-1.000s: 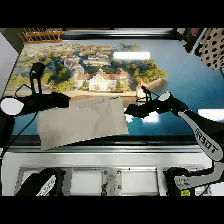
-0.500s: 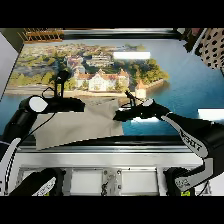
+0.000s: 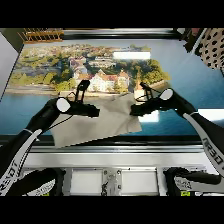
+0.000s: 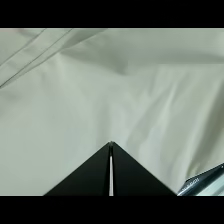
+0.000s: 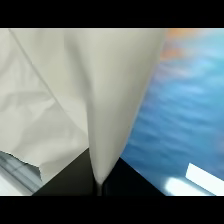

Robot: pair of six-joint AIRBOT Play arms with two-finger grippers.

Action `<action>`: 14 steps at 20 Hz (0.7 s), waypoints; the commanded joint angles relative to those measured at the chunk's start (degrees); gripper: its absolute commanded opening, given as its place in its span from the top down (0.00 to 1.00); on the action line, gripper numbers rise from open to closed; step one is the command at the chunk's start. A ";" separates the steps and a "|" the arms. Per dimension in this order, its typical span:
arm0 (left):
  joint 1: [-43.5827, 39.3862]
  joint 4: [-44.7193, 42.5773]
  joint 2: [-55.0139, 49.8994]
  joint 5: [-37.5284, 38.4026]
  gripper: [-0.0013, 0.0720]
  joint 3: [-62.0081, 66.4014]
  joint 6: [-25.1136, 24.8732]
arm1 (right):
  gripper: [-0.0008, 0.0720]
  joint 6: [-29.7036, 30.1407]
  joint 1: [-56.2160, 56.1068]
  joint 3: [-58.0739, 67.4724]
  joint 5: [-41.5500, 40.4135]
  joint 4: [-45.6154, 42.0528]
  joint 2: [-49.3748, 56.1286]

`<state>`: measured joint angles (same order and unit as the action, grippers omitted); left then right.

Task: Fold the clothes and pants, and hang the long-sleeved shirts on hangers.

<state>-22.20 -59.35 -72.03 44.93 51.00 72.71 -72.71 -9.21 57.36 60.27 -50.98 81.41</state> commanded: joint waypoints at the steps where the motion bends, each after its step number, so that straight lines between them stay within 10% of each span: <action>1: -5.81 1.62 -7.48 -2.32 0.97 3.96 0.61 | 0.98 -10.88 6.16 0.22 12.50 -19.91 -9.18; 14: -23.58 2.62 -32.24 0.15 0.97 26.95 0.94 | 0.98 -15.23 6.84 14.19 29.88 -25.55 -17.57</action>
<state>-43.48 -56.75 -100.92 44.10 74.87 73.36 -86.70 -2.42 67.61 86.83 -75.92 64.18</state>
